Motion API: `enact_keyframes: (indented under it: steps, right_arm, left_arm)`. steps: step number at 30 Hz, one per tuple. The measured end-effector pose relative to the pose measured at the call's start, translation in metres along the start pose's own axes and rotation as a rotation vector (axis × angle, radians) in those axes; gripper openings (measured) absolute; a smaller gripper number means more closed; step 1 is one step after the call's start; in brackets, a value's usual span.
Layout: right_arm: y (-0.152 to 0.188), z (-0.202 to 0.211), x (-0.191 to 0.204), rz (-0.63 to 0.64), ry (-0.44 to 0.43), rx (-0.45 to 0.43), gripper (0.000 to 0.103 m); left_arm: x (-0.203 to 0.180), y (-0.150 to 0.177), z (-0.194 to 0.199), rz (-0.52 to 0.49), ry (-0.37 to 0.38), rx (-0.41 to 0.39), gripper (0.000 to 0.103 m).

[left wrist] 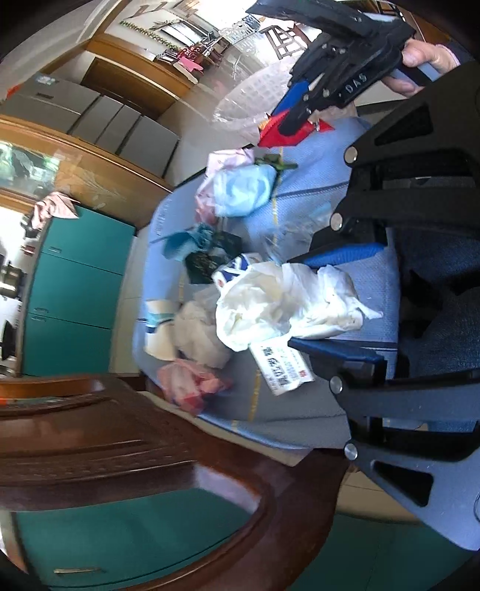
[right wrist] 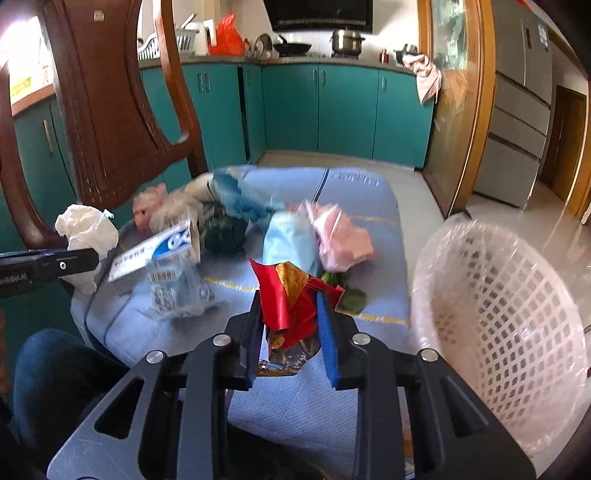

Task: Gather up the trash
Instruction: 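Grasp the red snack wrapper with the right tool while the left tool grasps the crumpled tissue, then drop the red wrapper and the tissue into the white wastebasket with both tools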

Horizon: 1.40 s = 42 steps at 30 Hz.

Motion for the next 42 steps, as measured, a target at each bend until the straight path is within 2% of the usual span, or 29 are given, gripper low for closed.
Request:
enact_keyframes:
  steps: [5, 7, 12, 17, 19, 26, 28, 29, 30, 31, 33, 34, 36, 38, 42]
  right_arm:
    - [-0.019, 0.031, -0.017, -0.019, 0.033, -0.081, 0.029]
    - [-0.03, 0.05, -0.036, -0.043, 0.067, -0.13, 0.029]
    - [-0.038, 0.088, -0.098, -0.107, 0.201, -0.201, 0.029]
    - [-0.012, 0.089, -0.147, -0.171, 0.291, -0.153, 0.029]
    - [0.0, 0.086, -0.163, -0.211, 0.295, -0.131, 0.029]
    - [0.02, 0.082, -0.193, -0.3, 0.281, -0.093, 0.029]
    - [0.022, 0.084, -0.199, -0.307, 0.295, -0.089, 0.029]
    - [0.023, 0.085, -0.201, -0.31, 0.299, -0.085, 0.03]
    - [0.025, 0.087, -0.205, -0.31, 0.302, -0.083, 0.033]
    - [0.026, 0.088, -0.206, -0.31, 0.308, -0.078, 0.049]
    - [0.028, 0.092, -0.211, -0.318, 0.323, -0.089, 0.061]
    - [0.028, 0.094, -0.212, -0.318, 0.324, -0.095, 0.062]
    - [0.028, 0.095, -0.212, -0.315, 0.335, -0.097, 0.062]
    - [0.028, 0.094, -0.211, -0.314, 0.334, -0.099, 0.062]
    - [0.025, 0.087, -0.203, -0.288, 0.33, -0.1, 0.065]
  left_arm:
    - [-0.013, -0.009, 0.013, -0.021, 0.003, -0.046, 0.038]
    - [-0.02, -0.013, 0.015, -0.037, 0.013, -0.059, 0.038]
    - [-0.068, -0.027, 0.017, -0.114, 0.104, -0.078, 0.038]
    - [-0.132, -0.036, 0.005, -0.204, 0.212, -0.075, 0.038]
    - [-0.158, -0.039, -0.002, -0.24, 0.259, -0.067, 0.038]
    - [-0.261, -0.04, -0.042, -0.333, 0.523, 0.025, 0.039]
    - [-0.279, -0.038, -0.056, -0.346, 0.542, 0.047, 0.041]
    - [-0.288, -0.037, -0.065, -0.356, 0.556, 0.066, 0.043]
    - [-0.294, -0.036, -0.071, -0.36, 0.577, 0.081, 0.051]
    - [-0.3, -0.035, -0.078, -0.356, 0.602, 0.092, 0.071]
    - [-0.302, -0.035, -0.084, -0.334, 0.595, 0.077, 0.087]
    - [-0.301, -0.036, -0.085, -0.33, 0.583, 0.067, 0.089]
    - [-0.29, -0.036, -0.084, -0.33, 0.533, 0.048, 0.089]
    - [-0.269, -0.044, -0.079, -0.317, 0.442, 0.005, 0.089]
    - [-0.208, -0.062, -0.062, -0.245, 0.27, -0.088, 0.09]
Point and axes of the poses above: each gripper's, at about its wrist camera, not at the fingertips, and z roughly against the way its jaws point, x to its left, y to its underside, the point moved 6 cm from there along -z, roughly the way its jaws point, and after that the axes turned 1 degree about y, right-handed, at the moved point
